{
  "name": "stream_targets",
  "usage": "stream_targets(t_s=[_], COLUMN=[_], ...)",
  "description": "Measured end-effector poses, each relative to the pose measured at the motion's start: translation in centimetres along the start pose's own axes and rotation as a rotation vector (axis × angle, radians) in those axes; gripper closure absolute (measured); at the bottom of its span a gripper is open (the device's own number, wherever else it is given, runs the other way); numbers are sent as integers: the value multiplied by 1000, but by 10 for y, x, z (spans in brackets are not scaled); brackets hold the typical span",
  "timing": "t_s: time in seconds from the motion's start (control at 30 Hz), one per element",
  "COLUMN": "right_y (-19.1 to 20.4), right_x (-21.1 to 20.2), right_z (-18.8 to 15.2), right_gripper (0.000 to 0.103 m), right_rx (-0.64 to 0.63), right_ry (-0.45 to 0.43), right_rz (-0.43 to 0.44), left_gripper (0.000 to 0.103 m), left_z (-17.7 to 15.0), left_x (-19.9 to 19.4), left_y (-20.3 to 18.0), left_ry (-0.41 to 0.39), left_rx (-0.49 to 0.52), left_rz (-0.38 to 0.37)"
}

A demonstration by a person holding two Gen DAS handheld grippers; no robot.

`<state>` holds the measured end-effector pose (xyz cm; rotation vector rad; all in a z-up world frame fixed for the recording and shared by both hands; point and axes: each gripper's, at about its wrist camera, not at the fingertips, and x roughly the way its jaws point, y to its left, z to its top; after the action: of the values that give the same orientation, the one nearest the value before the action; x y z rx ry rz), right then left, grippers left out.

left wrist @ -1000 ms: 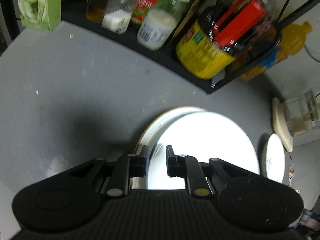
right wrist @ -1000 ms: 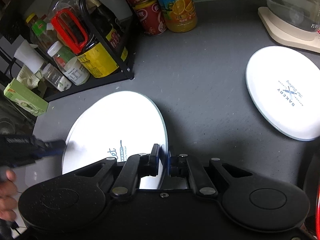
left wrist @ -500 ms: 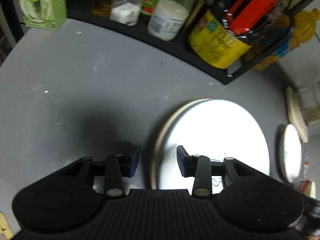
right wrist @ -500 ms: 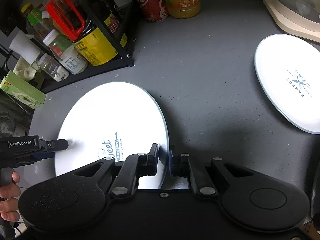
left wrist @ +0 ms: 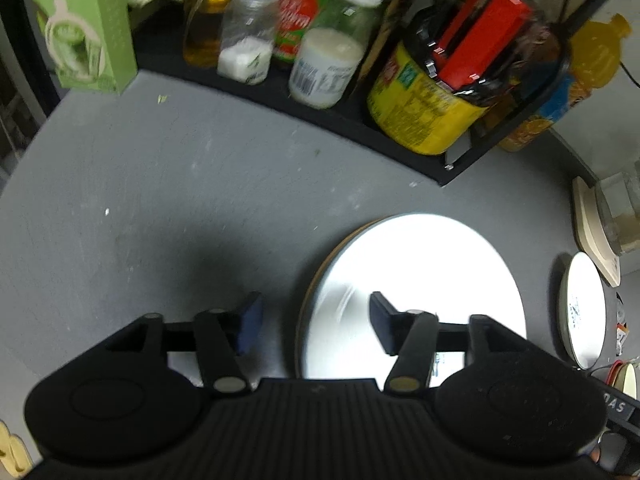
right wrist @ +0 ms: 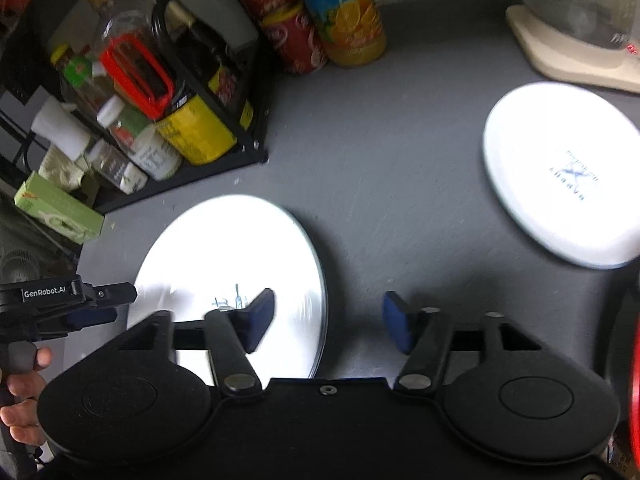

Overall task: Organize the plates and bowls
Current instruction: 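Open both grippers to release the 'Sweet' plate on the stack, then move both grippers to the white 'BAKERY' plate beside the kettle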

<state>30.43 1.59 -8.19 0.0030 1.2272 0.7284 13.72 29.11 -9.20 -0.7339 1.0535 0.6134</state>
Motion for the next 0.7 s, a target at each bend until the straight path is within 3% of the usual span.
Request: stream_targets(t_s=[0.13, 0.33, 0.7], right_y=[-3, -19, -62], right_x=[-18, -44, -95], right_z=[4, 7, 11], right_gripper=[13, 4, 0], right_rx=[-4, 29, 113], right_ry=[-61, -122, -223], right_rz=[-20, -55, -110], left_gripper=[35, 35, 35], left_z=[1, -1, -7], left_x=[-8, -13, -8], left_y=[-19, -55, -129], left_ry=[-6, -1, 26], left_rx=[44, 121, 244], left_rz=[-23, -70, -156])
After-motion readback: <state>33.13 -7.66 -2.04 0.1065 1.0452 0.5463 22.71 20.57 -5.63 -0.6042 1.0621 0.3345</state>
